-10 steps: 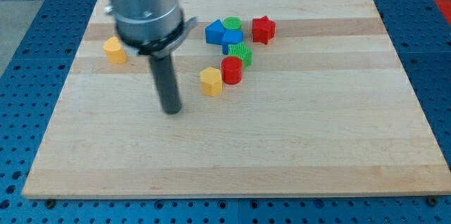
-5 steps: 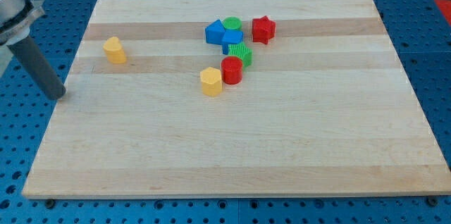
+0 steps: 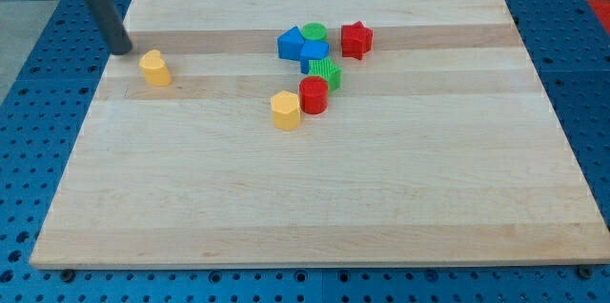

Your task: Drag yellow heart towards yellow pentagon

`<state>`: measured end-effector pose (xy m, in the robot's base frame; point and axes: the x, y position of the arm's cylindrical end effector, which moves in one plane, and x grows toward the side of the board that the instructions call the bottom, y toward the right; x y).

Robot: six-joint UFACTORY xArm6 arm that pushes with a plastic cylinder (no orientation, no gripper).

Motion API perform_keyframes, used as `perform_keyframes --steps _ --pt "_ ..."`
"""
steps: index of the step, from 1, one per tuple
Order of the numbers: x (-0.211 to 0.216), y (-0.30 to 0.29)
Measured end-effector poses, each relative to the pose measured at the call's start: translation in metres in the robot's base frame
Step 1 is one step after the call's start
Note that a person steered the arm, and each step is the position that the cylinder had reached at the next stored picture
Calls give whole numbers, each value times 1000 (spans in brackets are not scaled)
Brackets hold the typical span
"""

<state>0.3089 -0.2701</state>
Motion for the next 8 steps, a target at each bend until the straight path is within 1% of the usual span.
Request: perform_keyframes --steps 2,3,4,5,6,8 --pt "60 82" --pt "59 83" --pt "51 44" --pt "61 18" --pt "76 47" --pt "81 144"
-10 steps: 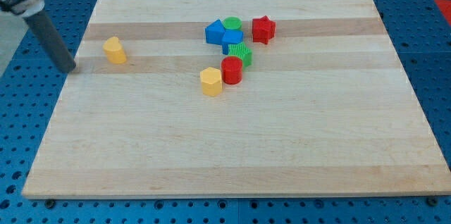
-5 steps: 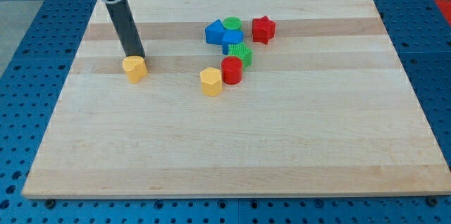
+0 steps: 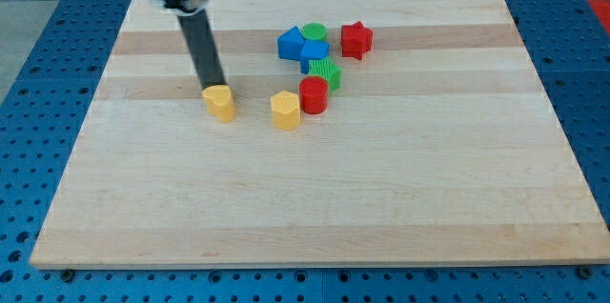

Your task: Drag yellow heart towards yellow pentagon

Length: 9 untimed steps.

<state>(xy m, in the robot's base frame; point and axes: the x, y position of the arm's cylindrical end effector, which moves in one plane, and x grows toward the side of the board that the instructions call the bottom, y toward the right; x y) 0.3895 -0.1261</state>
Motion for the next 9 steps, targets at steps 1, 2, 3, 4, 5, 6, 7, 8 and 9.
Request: perform_keyframes --steps 1,2,3,4,5,6,7,8,9 --pt "0 2" --pt "3 -26" --pt "23 -63" --pt "55 -68" --pt "59 -44" --pt "59 -17" --pt "65 -22" --pt "66 -61" --pt "51 -65"
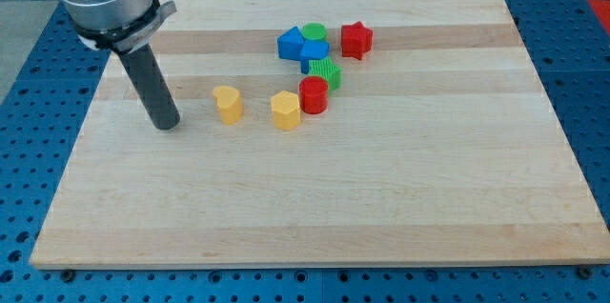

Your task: Drag yellow heart towards yellow pentagon

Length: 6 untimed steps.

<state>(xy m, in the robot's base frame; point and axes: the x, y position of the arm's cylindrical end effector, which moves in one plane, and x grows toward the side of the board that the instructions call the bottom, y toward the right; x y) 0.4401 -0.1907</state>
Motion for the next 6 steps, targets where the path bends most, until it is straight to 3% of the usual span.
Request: perform_keyframes --steps 3,6 --pt "-22 83" --pt "-57 23"
